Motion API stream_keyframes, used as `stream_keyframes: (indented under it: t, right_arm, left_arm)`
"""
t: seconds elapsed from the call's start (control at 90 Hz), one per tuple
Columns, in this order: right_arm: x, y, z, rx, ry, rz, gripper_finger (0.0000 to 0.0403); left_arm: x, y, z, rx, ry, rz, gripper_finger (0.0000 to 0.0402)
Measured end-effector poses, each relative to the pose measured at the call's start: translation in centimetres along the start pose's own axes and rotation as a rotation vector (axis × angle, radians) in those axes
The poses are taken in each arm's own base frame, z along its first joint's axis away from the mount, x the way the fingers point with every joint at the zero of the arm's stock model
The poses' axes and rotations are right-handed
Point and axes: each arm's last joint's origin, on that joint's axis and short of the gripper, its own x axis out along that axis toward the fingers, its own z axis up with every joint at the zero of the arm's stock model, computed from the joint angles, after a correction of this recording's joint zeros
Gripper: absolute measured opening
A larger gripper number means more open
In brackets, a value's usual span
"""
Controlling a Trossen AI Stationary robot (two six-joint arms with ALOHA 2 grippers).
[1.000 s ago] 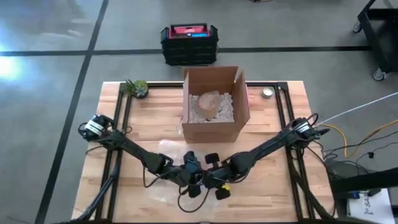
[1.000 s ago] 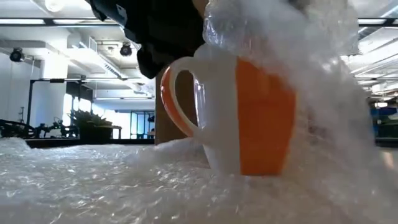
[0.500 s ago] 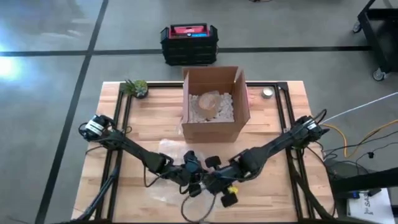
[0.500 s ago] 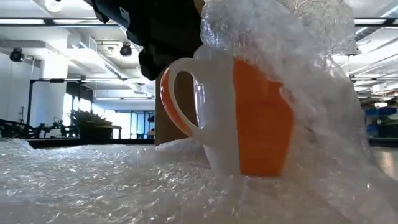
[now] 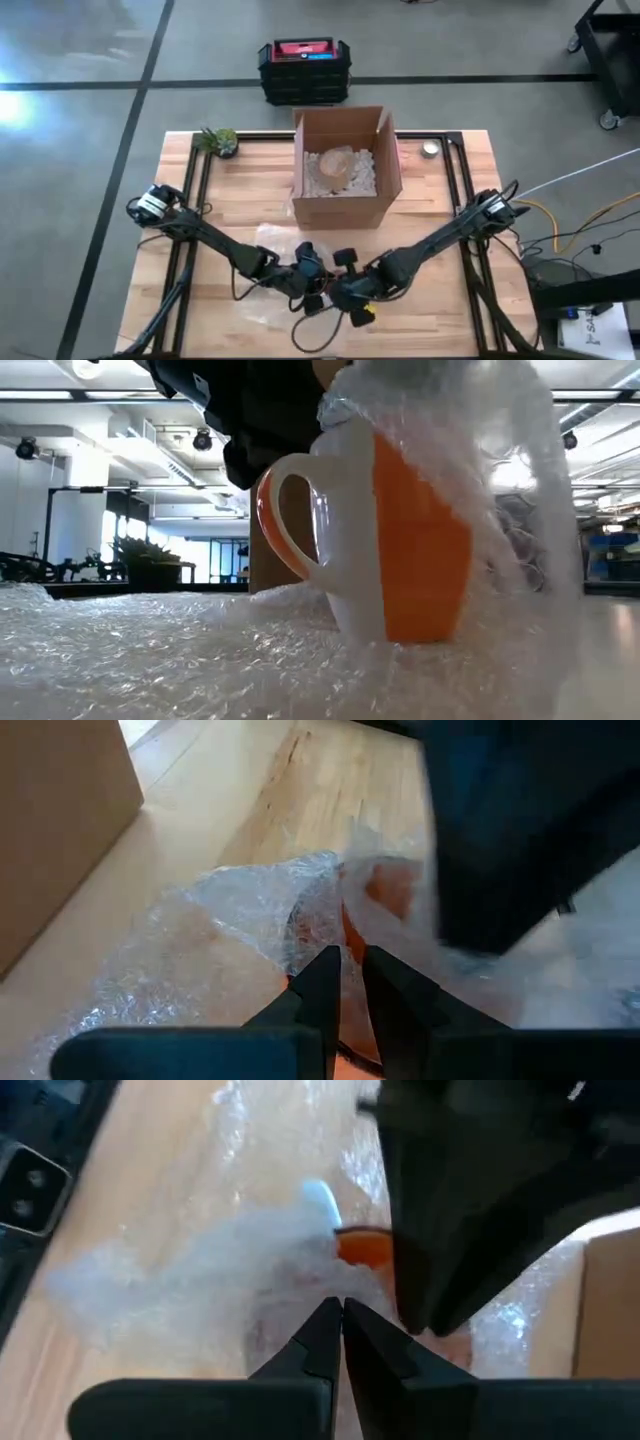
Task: Wrap mug
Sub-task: Wrap the orange mug with bubble wrap
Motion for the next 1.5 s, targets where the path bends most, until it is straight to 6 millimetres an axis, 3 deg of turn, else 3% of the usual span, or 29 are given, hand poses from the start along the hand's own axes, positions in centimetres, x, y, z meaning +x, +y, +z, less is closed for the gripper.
stream_keyframes:
  t: [0.222,0.456,0.744,1.167,1.278,1.389,1.5]
  right_arm:
    - [2.9,-0.9,-1.8,0.045,0.050,-0.017,0.0002]
    - [3.2,-0.7,-1.5,0.034,0.008,-0.007,0.0002]
    - [3.0,-0.9,-1.4,0.028,-0.002,-0.010,0.0002]
    - [-1.1,-0.8,-0.7,0.016,0.099,-0.002,0.0002]
    - [-3.7,0.2,0.2,0.003,-0.009,0.056,0.0002]
    - [-3.4,1.6,-0.4,-0.036,0.014,0.042,0.0002]
    - [-3.1,1.5,-0.6,-0.021,0.029,0.009,0.0002]
  left_arm:
    - [-0.4,-0.1,0.3,-0.006,0.018,-0.047,0.0036]
    - [-2.5,-1.8,2.8,-0.009,0.021,-0.202,0.0036]
    - [0.3,-1.7,0.8,0.018,0.075,-0.191,0.0036]
    - [1.0,-1.3,1.0,-0.013,0.053,-0.179,0.0036]
    - [1.2,-1.2,0.5,-0.011,0.079,-0.171,0.0036]
    - [1.2,-1.1,0.5,-0.011,0.085,-0.161,0.0036]
    - [1.2,-1.1,0.5,-0.011,0.084,-0.160,0.0036]
